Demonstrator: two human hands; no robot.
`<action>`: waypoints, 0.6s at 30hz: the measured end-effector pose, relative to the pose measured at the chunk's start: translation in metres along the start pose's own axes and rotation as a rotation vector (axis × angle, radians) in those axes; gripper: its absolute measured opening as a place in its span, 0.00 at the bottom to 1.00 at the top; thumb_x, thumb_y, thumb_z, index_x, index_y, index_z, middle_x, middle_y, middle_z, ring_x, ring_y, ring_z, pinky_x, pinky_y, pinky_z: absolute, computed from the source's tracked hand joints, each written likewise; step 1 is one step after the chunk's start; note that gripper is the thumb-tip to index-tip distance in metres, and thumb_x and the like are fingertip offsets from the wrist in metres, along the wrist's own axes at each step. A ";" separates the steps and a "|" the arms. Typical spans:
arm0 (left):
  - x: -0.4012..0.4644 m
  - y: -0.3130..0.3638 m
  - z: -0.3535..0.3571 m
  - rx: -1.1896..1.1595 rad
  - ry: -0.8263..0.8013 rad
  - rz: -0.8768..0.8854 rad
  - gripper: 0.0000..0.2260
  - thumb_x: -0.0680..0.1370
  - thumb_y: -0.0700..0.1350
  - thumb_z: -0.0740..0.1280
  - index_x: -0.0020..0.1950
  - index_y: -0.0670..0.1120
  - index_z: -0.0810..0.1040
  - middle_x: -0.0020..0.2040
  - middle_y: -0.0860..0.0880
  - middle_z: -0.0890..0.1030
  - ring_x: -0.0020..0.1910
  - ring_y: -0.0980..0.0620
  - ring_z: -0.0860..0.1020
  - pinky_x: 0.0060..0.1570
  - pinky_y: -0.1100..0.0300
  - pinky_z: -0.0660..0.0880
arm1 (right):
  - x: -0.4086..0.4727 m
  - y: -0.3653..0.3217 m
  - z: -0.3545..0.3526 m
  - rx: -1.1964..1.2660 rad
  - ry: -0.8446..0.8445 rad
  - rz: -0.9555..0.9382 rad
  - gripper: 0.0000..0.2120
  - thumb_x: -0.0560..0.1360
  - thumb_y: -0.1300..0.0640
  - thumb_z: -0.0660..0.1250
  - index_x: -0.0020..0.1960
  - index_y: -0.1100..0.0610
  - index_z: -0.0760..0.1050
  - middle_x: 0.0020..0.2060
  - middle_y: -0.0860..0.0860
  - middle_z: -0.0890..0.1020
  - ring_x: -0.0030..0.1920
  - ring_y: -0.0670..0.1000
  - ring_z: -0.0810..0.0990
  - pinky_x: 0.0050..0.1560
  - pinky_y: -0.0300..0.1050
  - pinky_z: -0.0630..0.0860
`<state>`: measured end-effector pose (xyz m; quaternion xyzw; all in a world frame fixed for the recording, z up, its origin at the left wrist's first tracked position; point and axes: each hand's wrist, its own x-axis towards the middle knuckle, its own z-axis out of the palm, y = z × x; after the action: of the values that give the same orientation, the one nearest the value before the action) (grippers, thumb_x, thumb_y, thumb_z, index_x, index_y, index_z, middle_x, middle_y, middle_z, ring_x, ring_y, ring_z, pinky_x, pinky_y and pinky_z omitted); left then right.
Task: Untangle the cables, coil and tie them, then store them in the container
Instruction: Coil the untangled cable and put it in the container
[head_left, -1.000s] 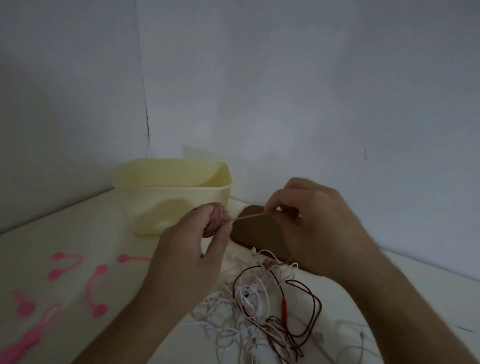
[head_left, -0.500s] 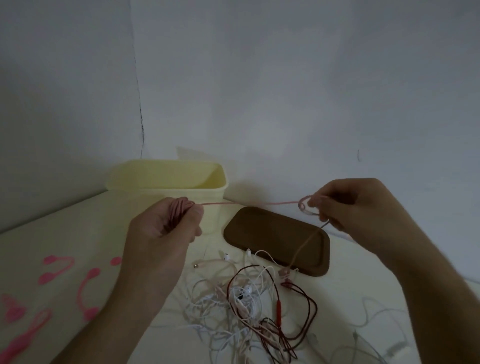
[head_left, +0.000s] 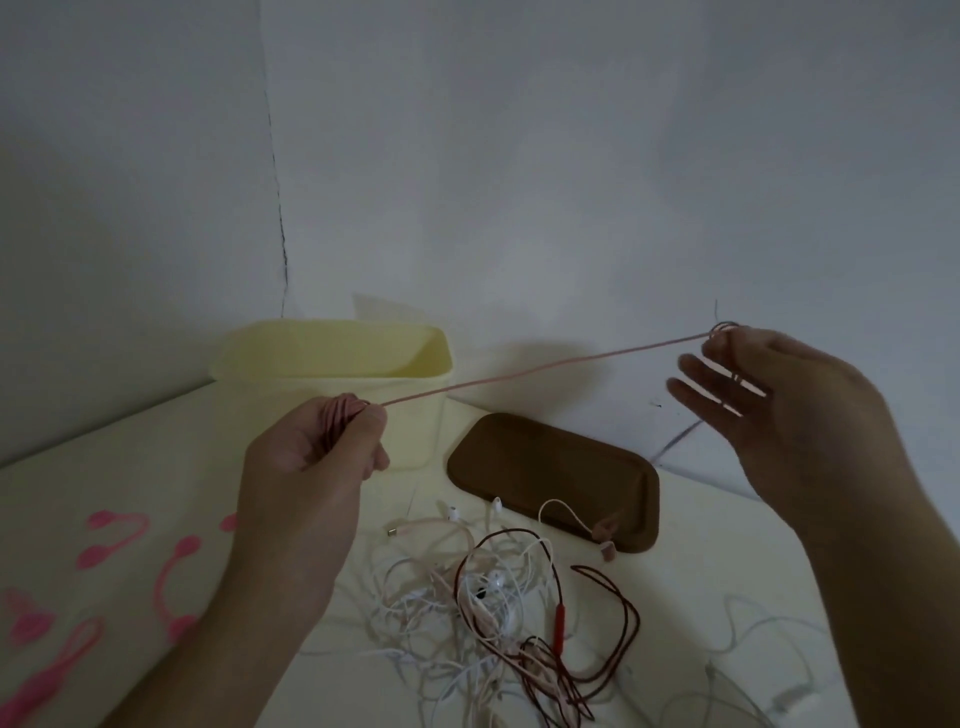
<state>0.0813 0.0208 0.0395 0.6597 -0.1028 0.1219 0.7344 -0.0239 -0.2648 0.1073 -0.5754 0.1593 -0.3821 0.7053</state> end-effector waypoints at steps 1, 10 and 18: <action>0.000 0.001 0.000 0.000 0.003 0.005 0.14 0.80 0.44 0.70 0.35 0.44 0.74 0.33 0.50 0.78 0.35 0.58 0.73 0.38 0.54 0.68 | -0.002 -0.001 0.002 -0.004 -0.010 -0.008 0.09 0.84 0.61 0.69 0.46 0.58 0.84 0.45 0.53 0.85 0.39 0.52 0.85 0.37 0.43 0.81; -0.003 0.005 -0.001 -0.052 -0.082 0.046 0.15 0.81 0.40 0.69 0.35 0.42 0.72 0.33 0.46 0.76 0.34 0.56 0.73 0.34 0.61 0.70 | 0.002 0.005 -0.009 -0.970 0.258 -0.163 0.07 0.78 0.57 0.73 0.55 0.55 0.79 0.46 0.52 0.83 0.48 0.55 0.79 0.49 0.48 0.70; -0.009 -0.002 0.000 -0.056 -0.366 0.167 0.14 0.81 0.39 0.70 0.35 0.42 0.77 0.31 0.42 0.75 0.34 0.42 0.70 0.38 0.59 0.71 | -0.031 0.001 0.035 -1.303 -0.338 -0.212 0.23 0.78 0.59 0.69 0.72 0.47 0.76 0.72 0.46 0.78 0.70 0.49 0.77 0.68 0.44 0.72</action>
<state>0.0729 0.0203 0.0351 0.6396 -0.2924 0.0577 0.7086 -0.0206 -0.2183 0.1095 -0.9470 0.1873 -0.1802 0.1888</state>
